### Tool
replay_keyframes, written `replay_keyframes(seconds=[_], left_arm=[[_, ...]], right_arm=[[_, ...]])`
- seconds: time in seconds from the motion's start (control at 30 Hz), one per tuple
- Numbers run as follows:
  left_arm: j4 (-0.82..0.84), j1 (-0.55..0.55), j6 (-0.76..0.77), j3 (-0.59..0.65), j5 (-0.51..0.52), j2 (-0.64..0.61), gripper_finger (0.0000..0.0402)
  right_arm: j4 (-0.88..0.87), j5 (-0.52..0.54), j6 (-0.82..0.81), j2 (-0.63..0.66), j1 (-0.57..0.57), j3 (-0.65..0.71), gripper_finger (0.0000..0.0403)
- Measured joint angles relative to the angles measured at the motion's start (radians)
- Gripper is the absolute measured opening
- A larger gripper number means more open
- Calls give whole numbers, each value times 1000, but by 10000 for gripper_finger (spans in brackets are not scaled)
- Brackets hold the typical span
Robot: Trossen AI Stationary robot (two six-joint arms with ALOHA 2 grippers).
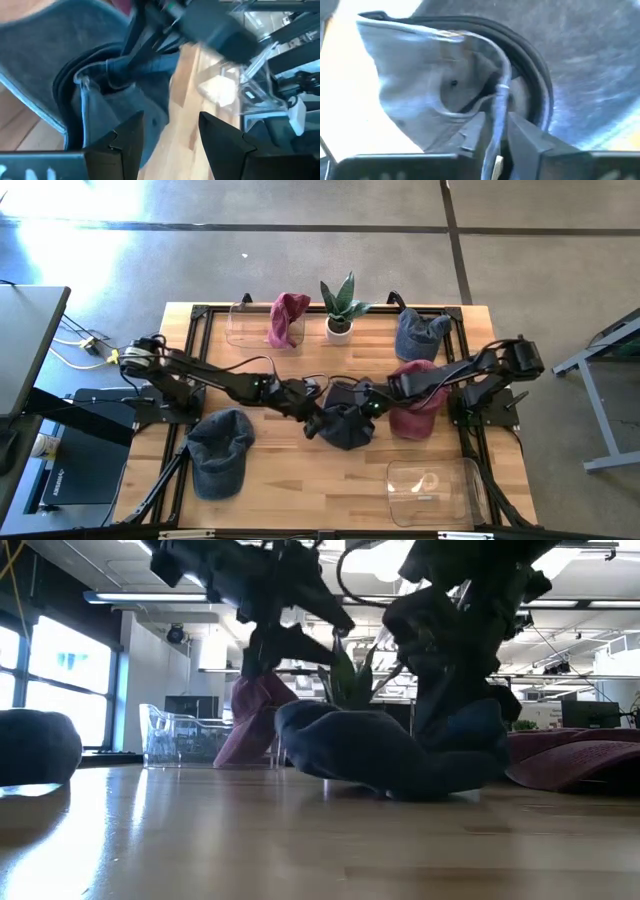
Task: Pick & Place hat
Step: Put the middle blue cap into the bottom transparent bin
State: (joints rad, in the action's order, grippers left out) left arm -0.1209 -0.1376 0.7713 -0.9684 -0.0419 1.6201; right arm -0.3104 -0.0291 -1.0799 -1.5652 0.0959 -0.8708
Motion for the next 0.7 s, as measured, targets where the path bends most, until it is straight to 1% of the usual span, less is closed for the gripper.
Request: replay_keyframes(seconds=[0.07,0.17,0.23,0.3,0.37,0.5,0.63,0.7], left_arm=[[3,5,19,0,1,23,182],[56,19,43,2,3,50,182],[85,21,49,2,1,51,182],[112,21,48,-1,4,57,182],[159,20,48,0,21,72,182],[245,20,50,-2,51,69,182],[368,21,72,0,53,67,182],[426,20,95,0,61,48,182]], right_arm=[[-30,16,6,38,0,-8,107],[-30,-5,6,97,3,-12,133],[-7,-28,14,120,18,-12,139],[45,-78,50,124,37,-13,136],[73,-117,84,104,54,-14,125],[65,-111,89,15,72,-13,82],[10,-50,21,-50,74,-13,25],[-25,-9,-16,-57,80,-13,7]])
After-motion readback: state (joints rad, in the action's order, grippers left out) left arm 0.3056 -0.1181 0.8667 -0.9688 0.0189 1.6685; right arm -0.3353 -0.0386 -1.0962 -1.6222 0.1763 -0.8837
